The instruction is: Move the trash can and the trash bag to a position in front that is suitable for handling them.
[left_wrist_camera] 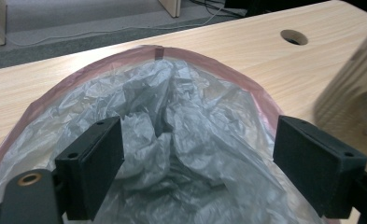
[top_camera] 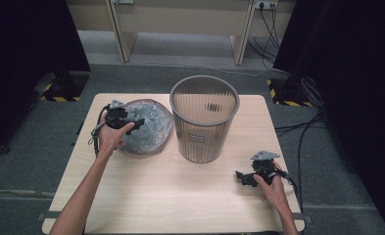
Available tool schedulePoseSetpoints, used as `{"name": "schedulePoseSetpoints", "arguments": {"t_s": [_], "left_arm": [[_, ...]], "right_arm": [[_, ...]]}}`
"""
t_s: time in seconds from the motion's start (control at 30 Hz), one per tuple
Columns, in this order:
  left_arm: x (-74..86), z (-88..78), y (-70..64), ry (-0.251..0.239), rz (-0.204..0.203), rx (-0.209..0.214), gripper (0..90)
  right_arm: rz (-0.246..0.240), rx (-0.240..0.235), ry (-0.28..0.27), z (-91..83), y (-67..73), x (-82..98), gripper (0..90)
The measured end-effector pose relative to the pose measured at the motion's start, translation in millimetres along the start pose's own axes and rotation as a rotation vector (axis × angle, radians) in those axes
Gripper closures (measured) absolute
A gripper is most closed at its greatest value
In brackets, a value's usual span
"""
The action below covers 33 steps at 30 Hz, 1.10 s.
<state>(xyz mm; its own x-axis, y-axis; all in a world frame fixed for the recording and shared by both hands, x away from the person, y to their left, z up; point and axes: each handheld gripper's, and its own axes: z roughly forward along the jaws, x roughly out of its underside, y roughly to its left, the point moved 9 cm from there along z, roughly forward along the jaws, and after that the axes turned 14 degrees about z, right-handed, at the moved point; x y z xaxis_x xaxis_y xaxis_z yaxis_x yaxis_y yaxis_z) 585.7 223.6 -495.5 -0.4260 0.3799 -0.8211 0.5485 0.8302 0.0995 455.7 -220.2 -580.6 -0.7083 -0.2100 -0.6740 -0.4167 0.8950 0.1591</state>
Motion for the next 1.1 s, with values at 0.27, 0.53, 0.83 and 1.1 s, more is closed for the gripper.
{"name": "schedulePoseSetpoints", "arguments": {"t_s": [0.27, 0.53, 0.83, 1.1], "left_arm": [[1.5, 18.0, 6.4, 0.041, 0.017, -0.031, 15.9], [23.0, 42.6, 9.5, 0.128, 0.005, -0.018, 15.6], [45.5, 39.2, -0.4, 0.161, 0.024, 0.010, 14.7], [61.2, 12.4, -19.5, 0.186, 0.067, 0.039, 14.8]], "right_arm": [[0.000, -0.001, 0.001, 0.0, 0.3, 0.1, 0.0], [0.002, -0.002, 0.002, 0.1, 0.8, 0.1, 0.0], [0.001, -0.005, 0.002, 0.3, 1.4, 0.0, 0.0], [0.002, -0.007, 0.002, 0.8, 2.2, -0.3, 0.0]]}}
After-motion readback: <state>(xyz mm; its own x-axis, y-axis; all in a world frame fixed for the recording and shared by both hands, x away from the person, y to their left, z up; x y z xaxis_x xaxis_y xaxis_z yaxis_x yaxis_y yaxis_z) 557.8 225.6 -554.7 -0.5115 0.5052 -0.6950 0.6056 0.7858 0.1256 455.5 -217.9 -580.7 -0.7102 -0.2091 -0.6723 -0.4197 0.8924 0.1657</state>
